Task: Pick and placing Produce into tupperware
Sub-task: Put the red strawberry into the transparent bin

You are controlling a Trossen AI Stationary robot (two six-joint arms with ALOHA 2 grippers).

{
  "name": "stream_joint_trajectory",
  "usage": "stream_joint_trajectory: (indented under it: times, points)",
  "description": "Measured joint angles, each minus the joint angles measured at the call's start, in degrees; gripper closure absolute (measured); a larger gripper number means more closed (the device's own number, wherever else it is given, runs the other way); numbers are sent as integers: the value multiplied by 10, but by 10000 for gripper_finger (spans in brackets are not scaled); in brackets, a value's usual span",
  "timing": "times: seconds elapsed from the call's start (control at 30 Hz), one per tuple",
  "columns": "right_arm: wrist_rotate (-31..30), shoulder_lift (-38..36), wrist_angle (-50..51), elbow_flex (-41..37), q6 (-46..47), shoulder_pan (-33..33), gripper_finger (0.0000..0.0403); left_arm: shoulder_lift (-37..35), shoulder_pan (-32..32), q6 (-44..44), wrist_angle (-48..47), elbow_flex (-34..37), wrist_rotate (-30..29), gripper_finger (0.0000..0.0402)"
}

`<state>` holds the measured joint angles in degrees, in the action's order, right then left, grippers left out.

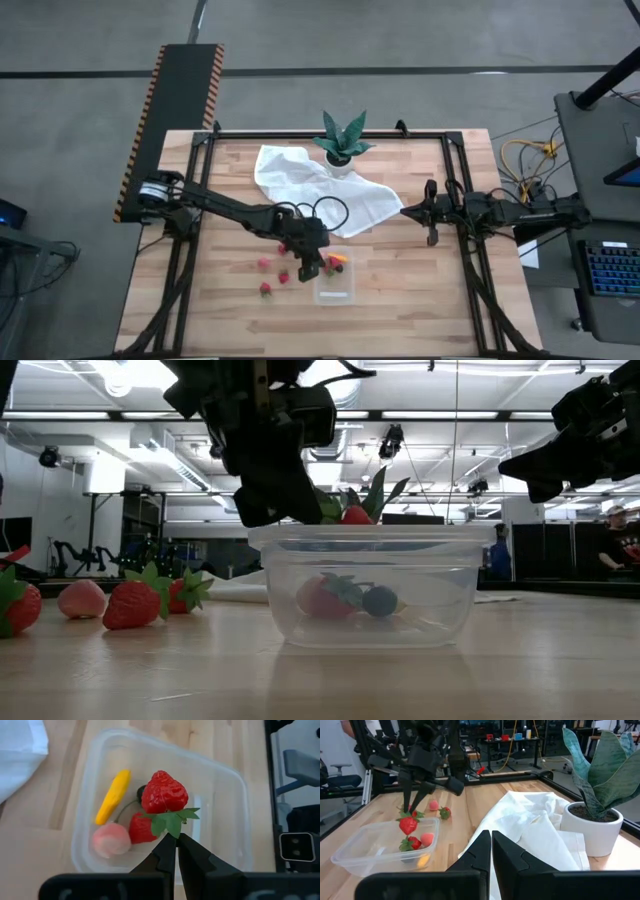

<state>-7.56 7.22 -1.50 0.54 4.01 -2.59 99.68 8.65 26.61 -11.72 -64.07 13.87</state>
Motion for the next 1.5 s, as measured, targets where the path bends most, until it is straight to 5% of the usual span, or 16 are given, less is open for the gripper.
stream_joint_trajectory:
  times: [0.6,0.93,1.17,1.5]
  points:
    - [0,0,0,0,0,0,394,-8,-8,-5,3,2,5,399]
    - [0,0,0,0,0,0,394,-8,-9,-6,8,2,5,324]
    - [0,0,0,0,1,0,394,-28,-9,-46,-50,2,41,313]
    - [0,0,0,0,5,0,394,-65,-9,-184,-179,14,-109,313]
